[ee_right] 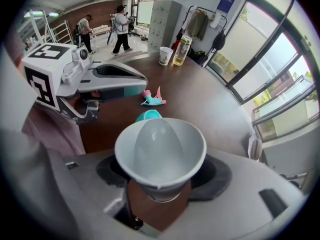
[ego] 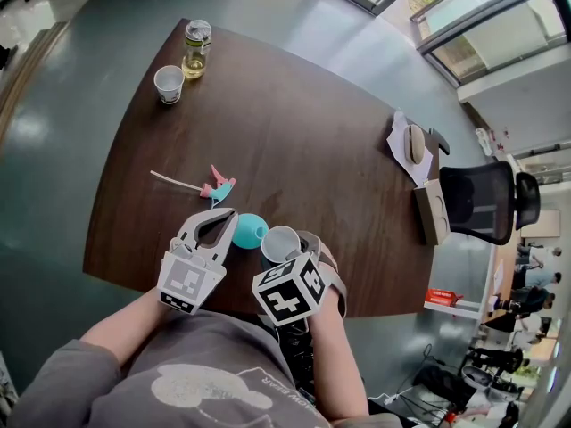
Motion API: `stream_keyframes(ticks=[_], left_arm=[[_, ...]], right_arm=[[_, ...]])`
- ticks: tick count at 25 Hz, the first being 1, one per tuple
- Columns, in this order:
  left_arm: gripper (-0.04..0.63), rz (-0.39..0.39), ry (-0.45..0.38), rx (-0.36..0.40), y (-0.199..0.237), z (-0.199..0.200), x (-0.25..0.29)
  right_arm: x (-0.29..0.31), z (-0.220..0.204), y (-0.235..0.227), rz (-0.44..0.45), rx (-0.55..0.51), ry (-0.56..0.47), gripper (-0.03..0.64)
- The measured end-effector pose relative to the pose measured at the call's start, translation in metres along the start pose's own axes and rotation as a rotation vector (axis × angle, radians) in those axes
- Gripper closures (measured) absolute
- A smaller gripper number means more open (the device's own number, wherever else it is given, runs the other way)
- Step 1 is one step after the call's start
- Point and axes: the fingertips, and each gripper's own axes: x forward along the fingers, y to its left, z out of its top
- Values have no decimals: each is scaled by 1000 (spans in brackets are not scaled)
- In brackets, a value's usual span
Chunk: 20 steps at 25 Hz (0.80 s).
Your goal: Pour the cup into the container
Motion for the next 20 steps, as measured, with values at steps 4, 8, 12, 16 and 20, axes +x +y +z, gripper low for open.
stream_keyframes(ticks=[4,8,12,16,20], left_arm=[[589,5,-1,-8,2,-2,-1],[588,7,2,-11,3,-2,-1],[588,4,-2,-12,3,-1,0],[588,4,-2,-17,5,-3,-1],[588,2,-2,-18,4,-3,0]], right_arm=[[2,-2,3,0,-2,5,328],[3,-3,3,0,-1,12,327],[3,-4,1,-6,-6,20,328],[4,-3,1,-9,-11,27,328],[4,-3,1,-11,-19,40,328]])
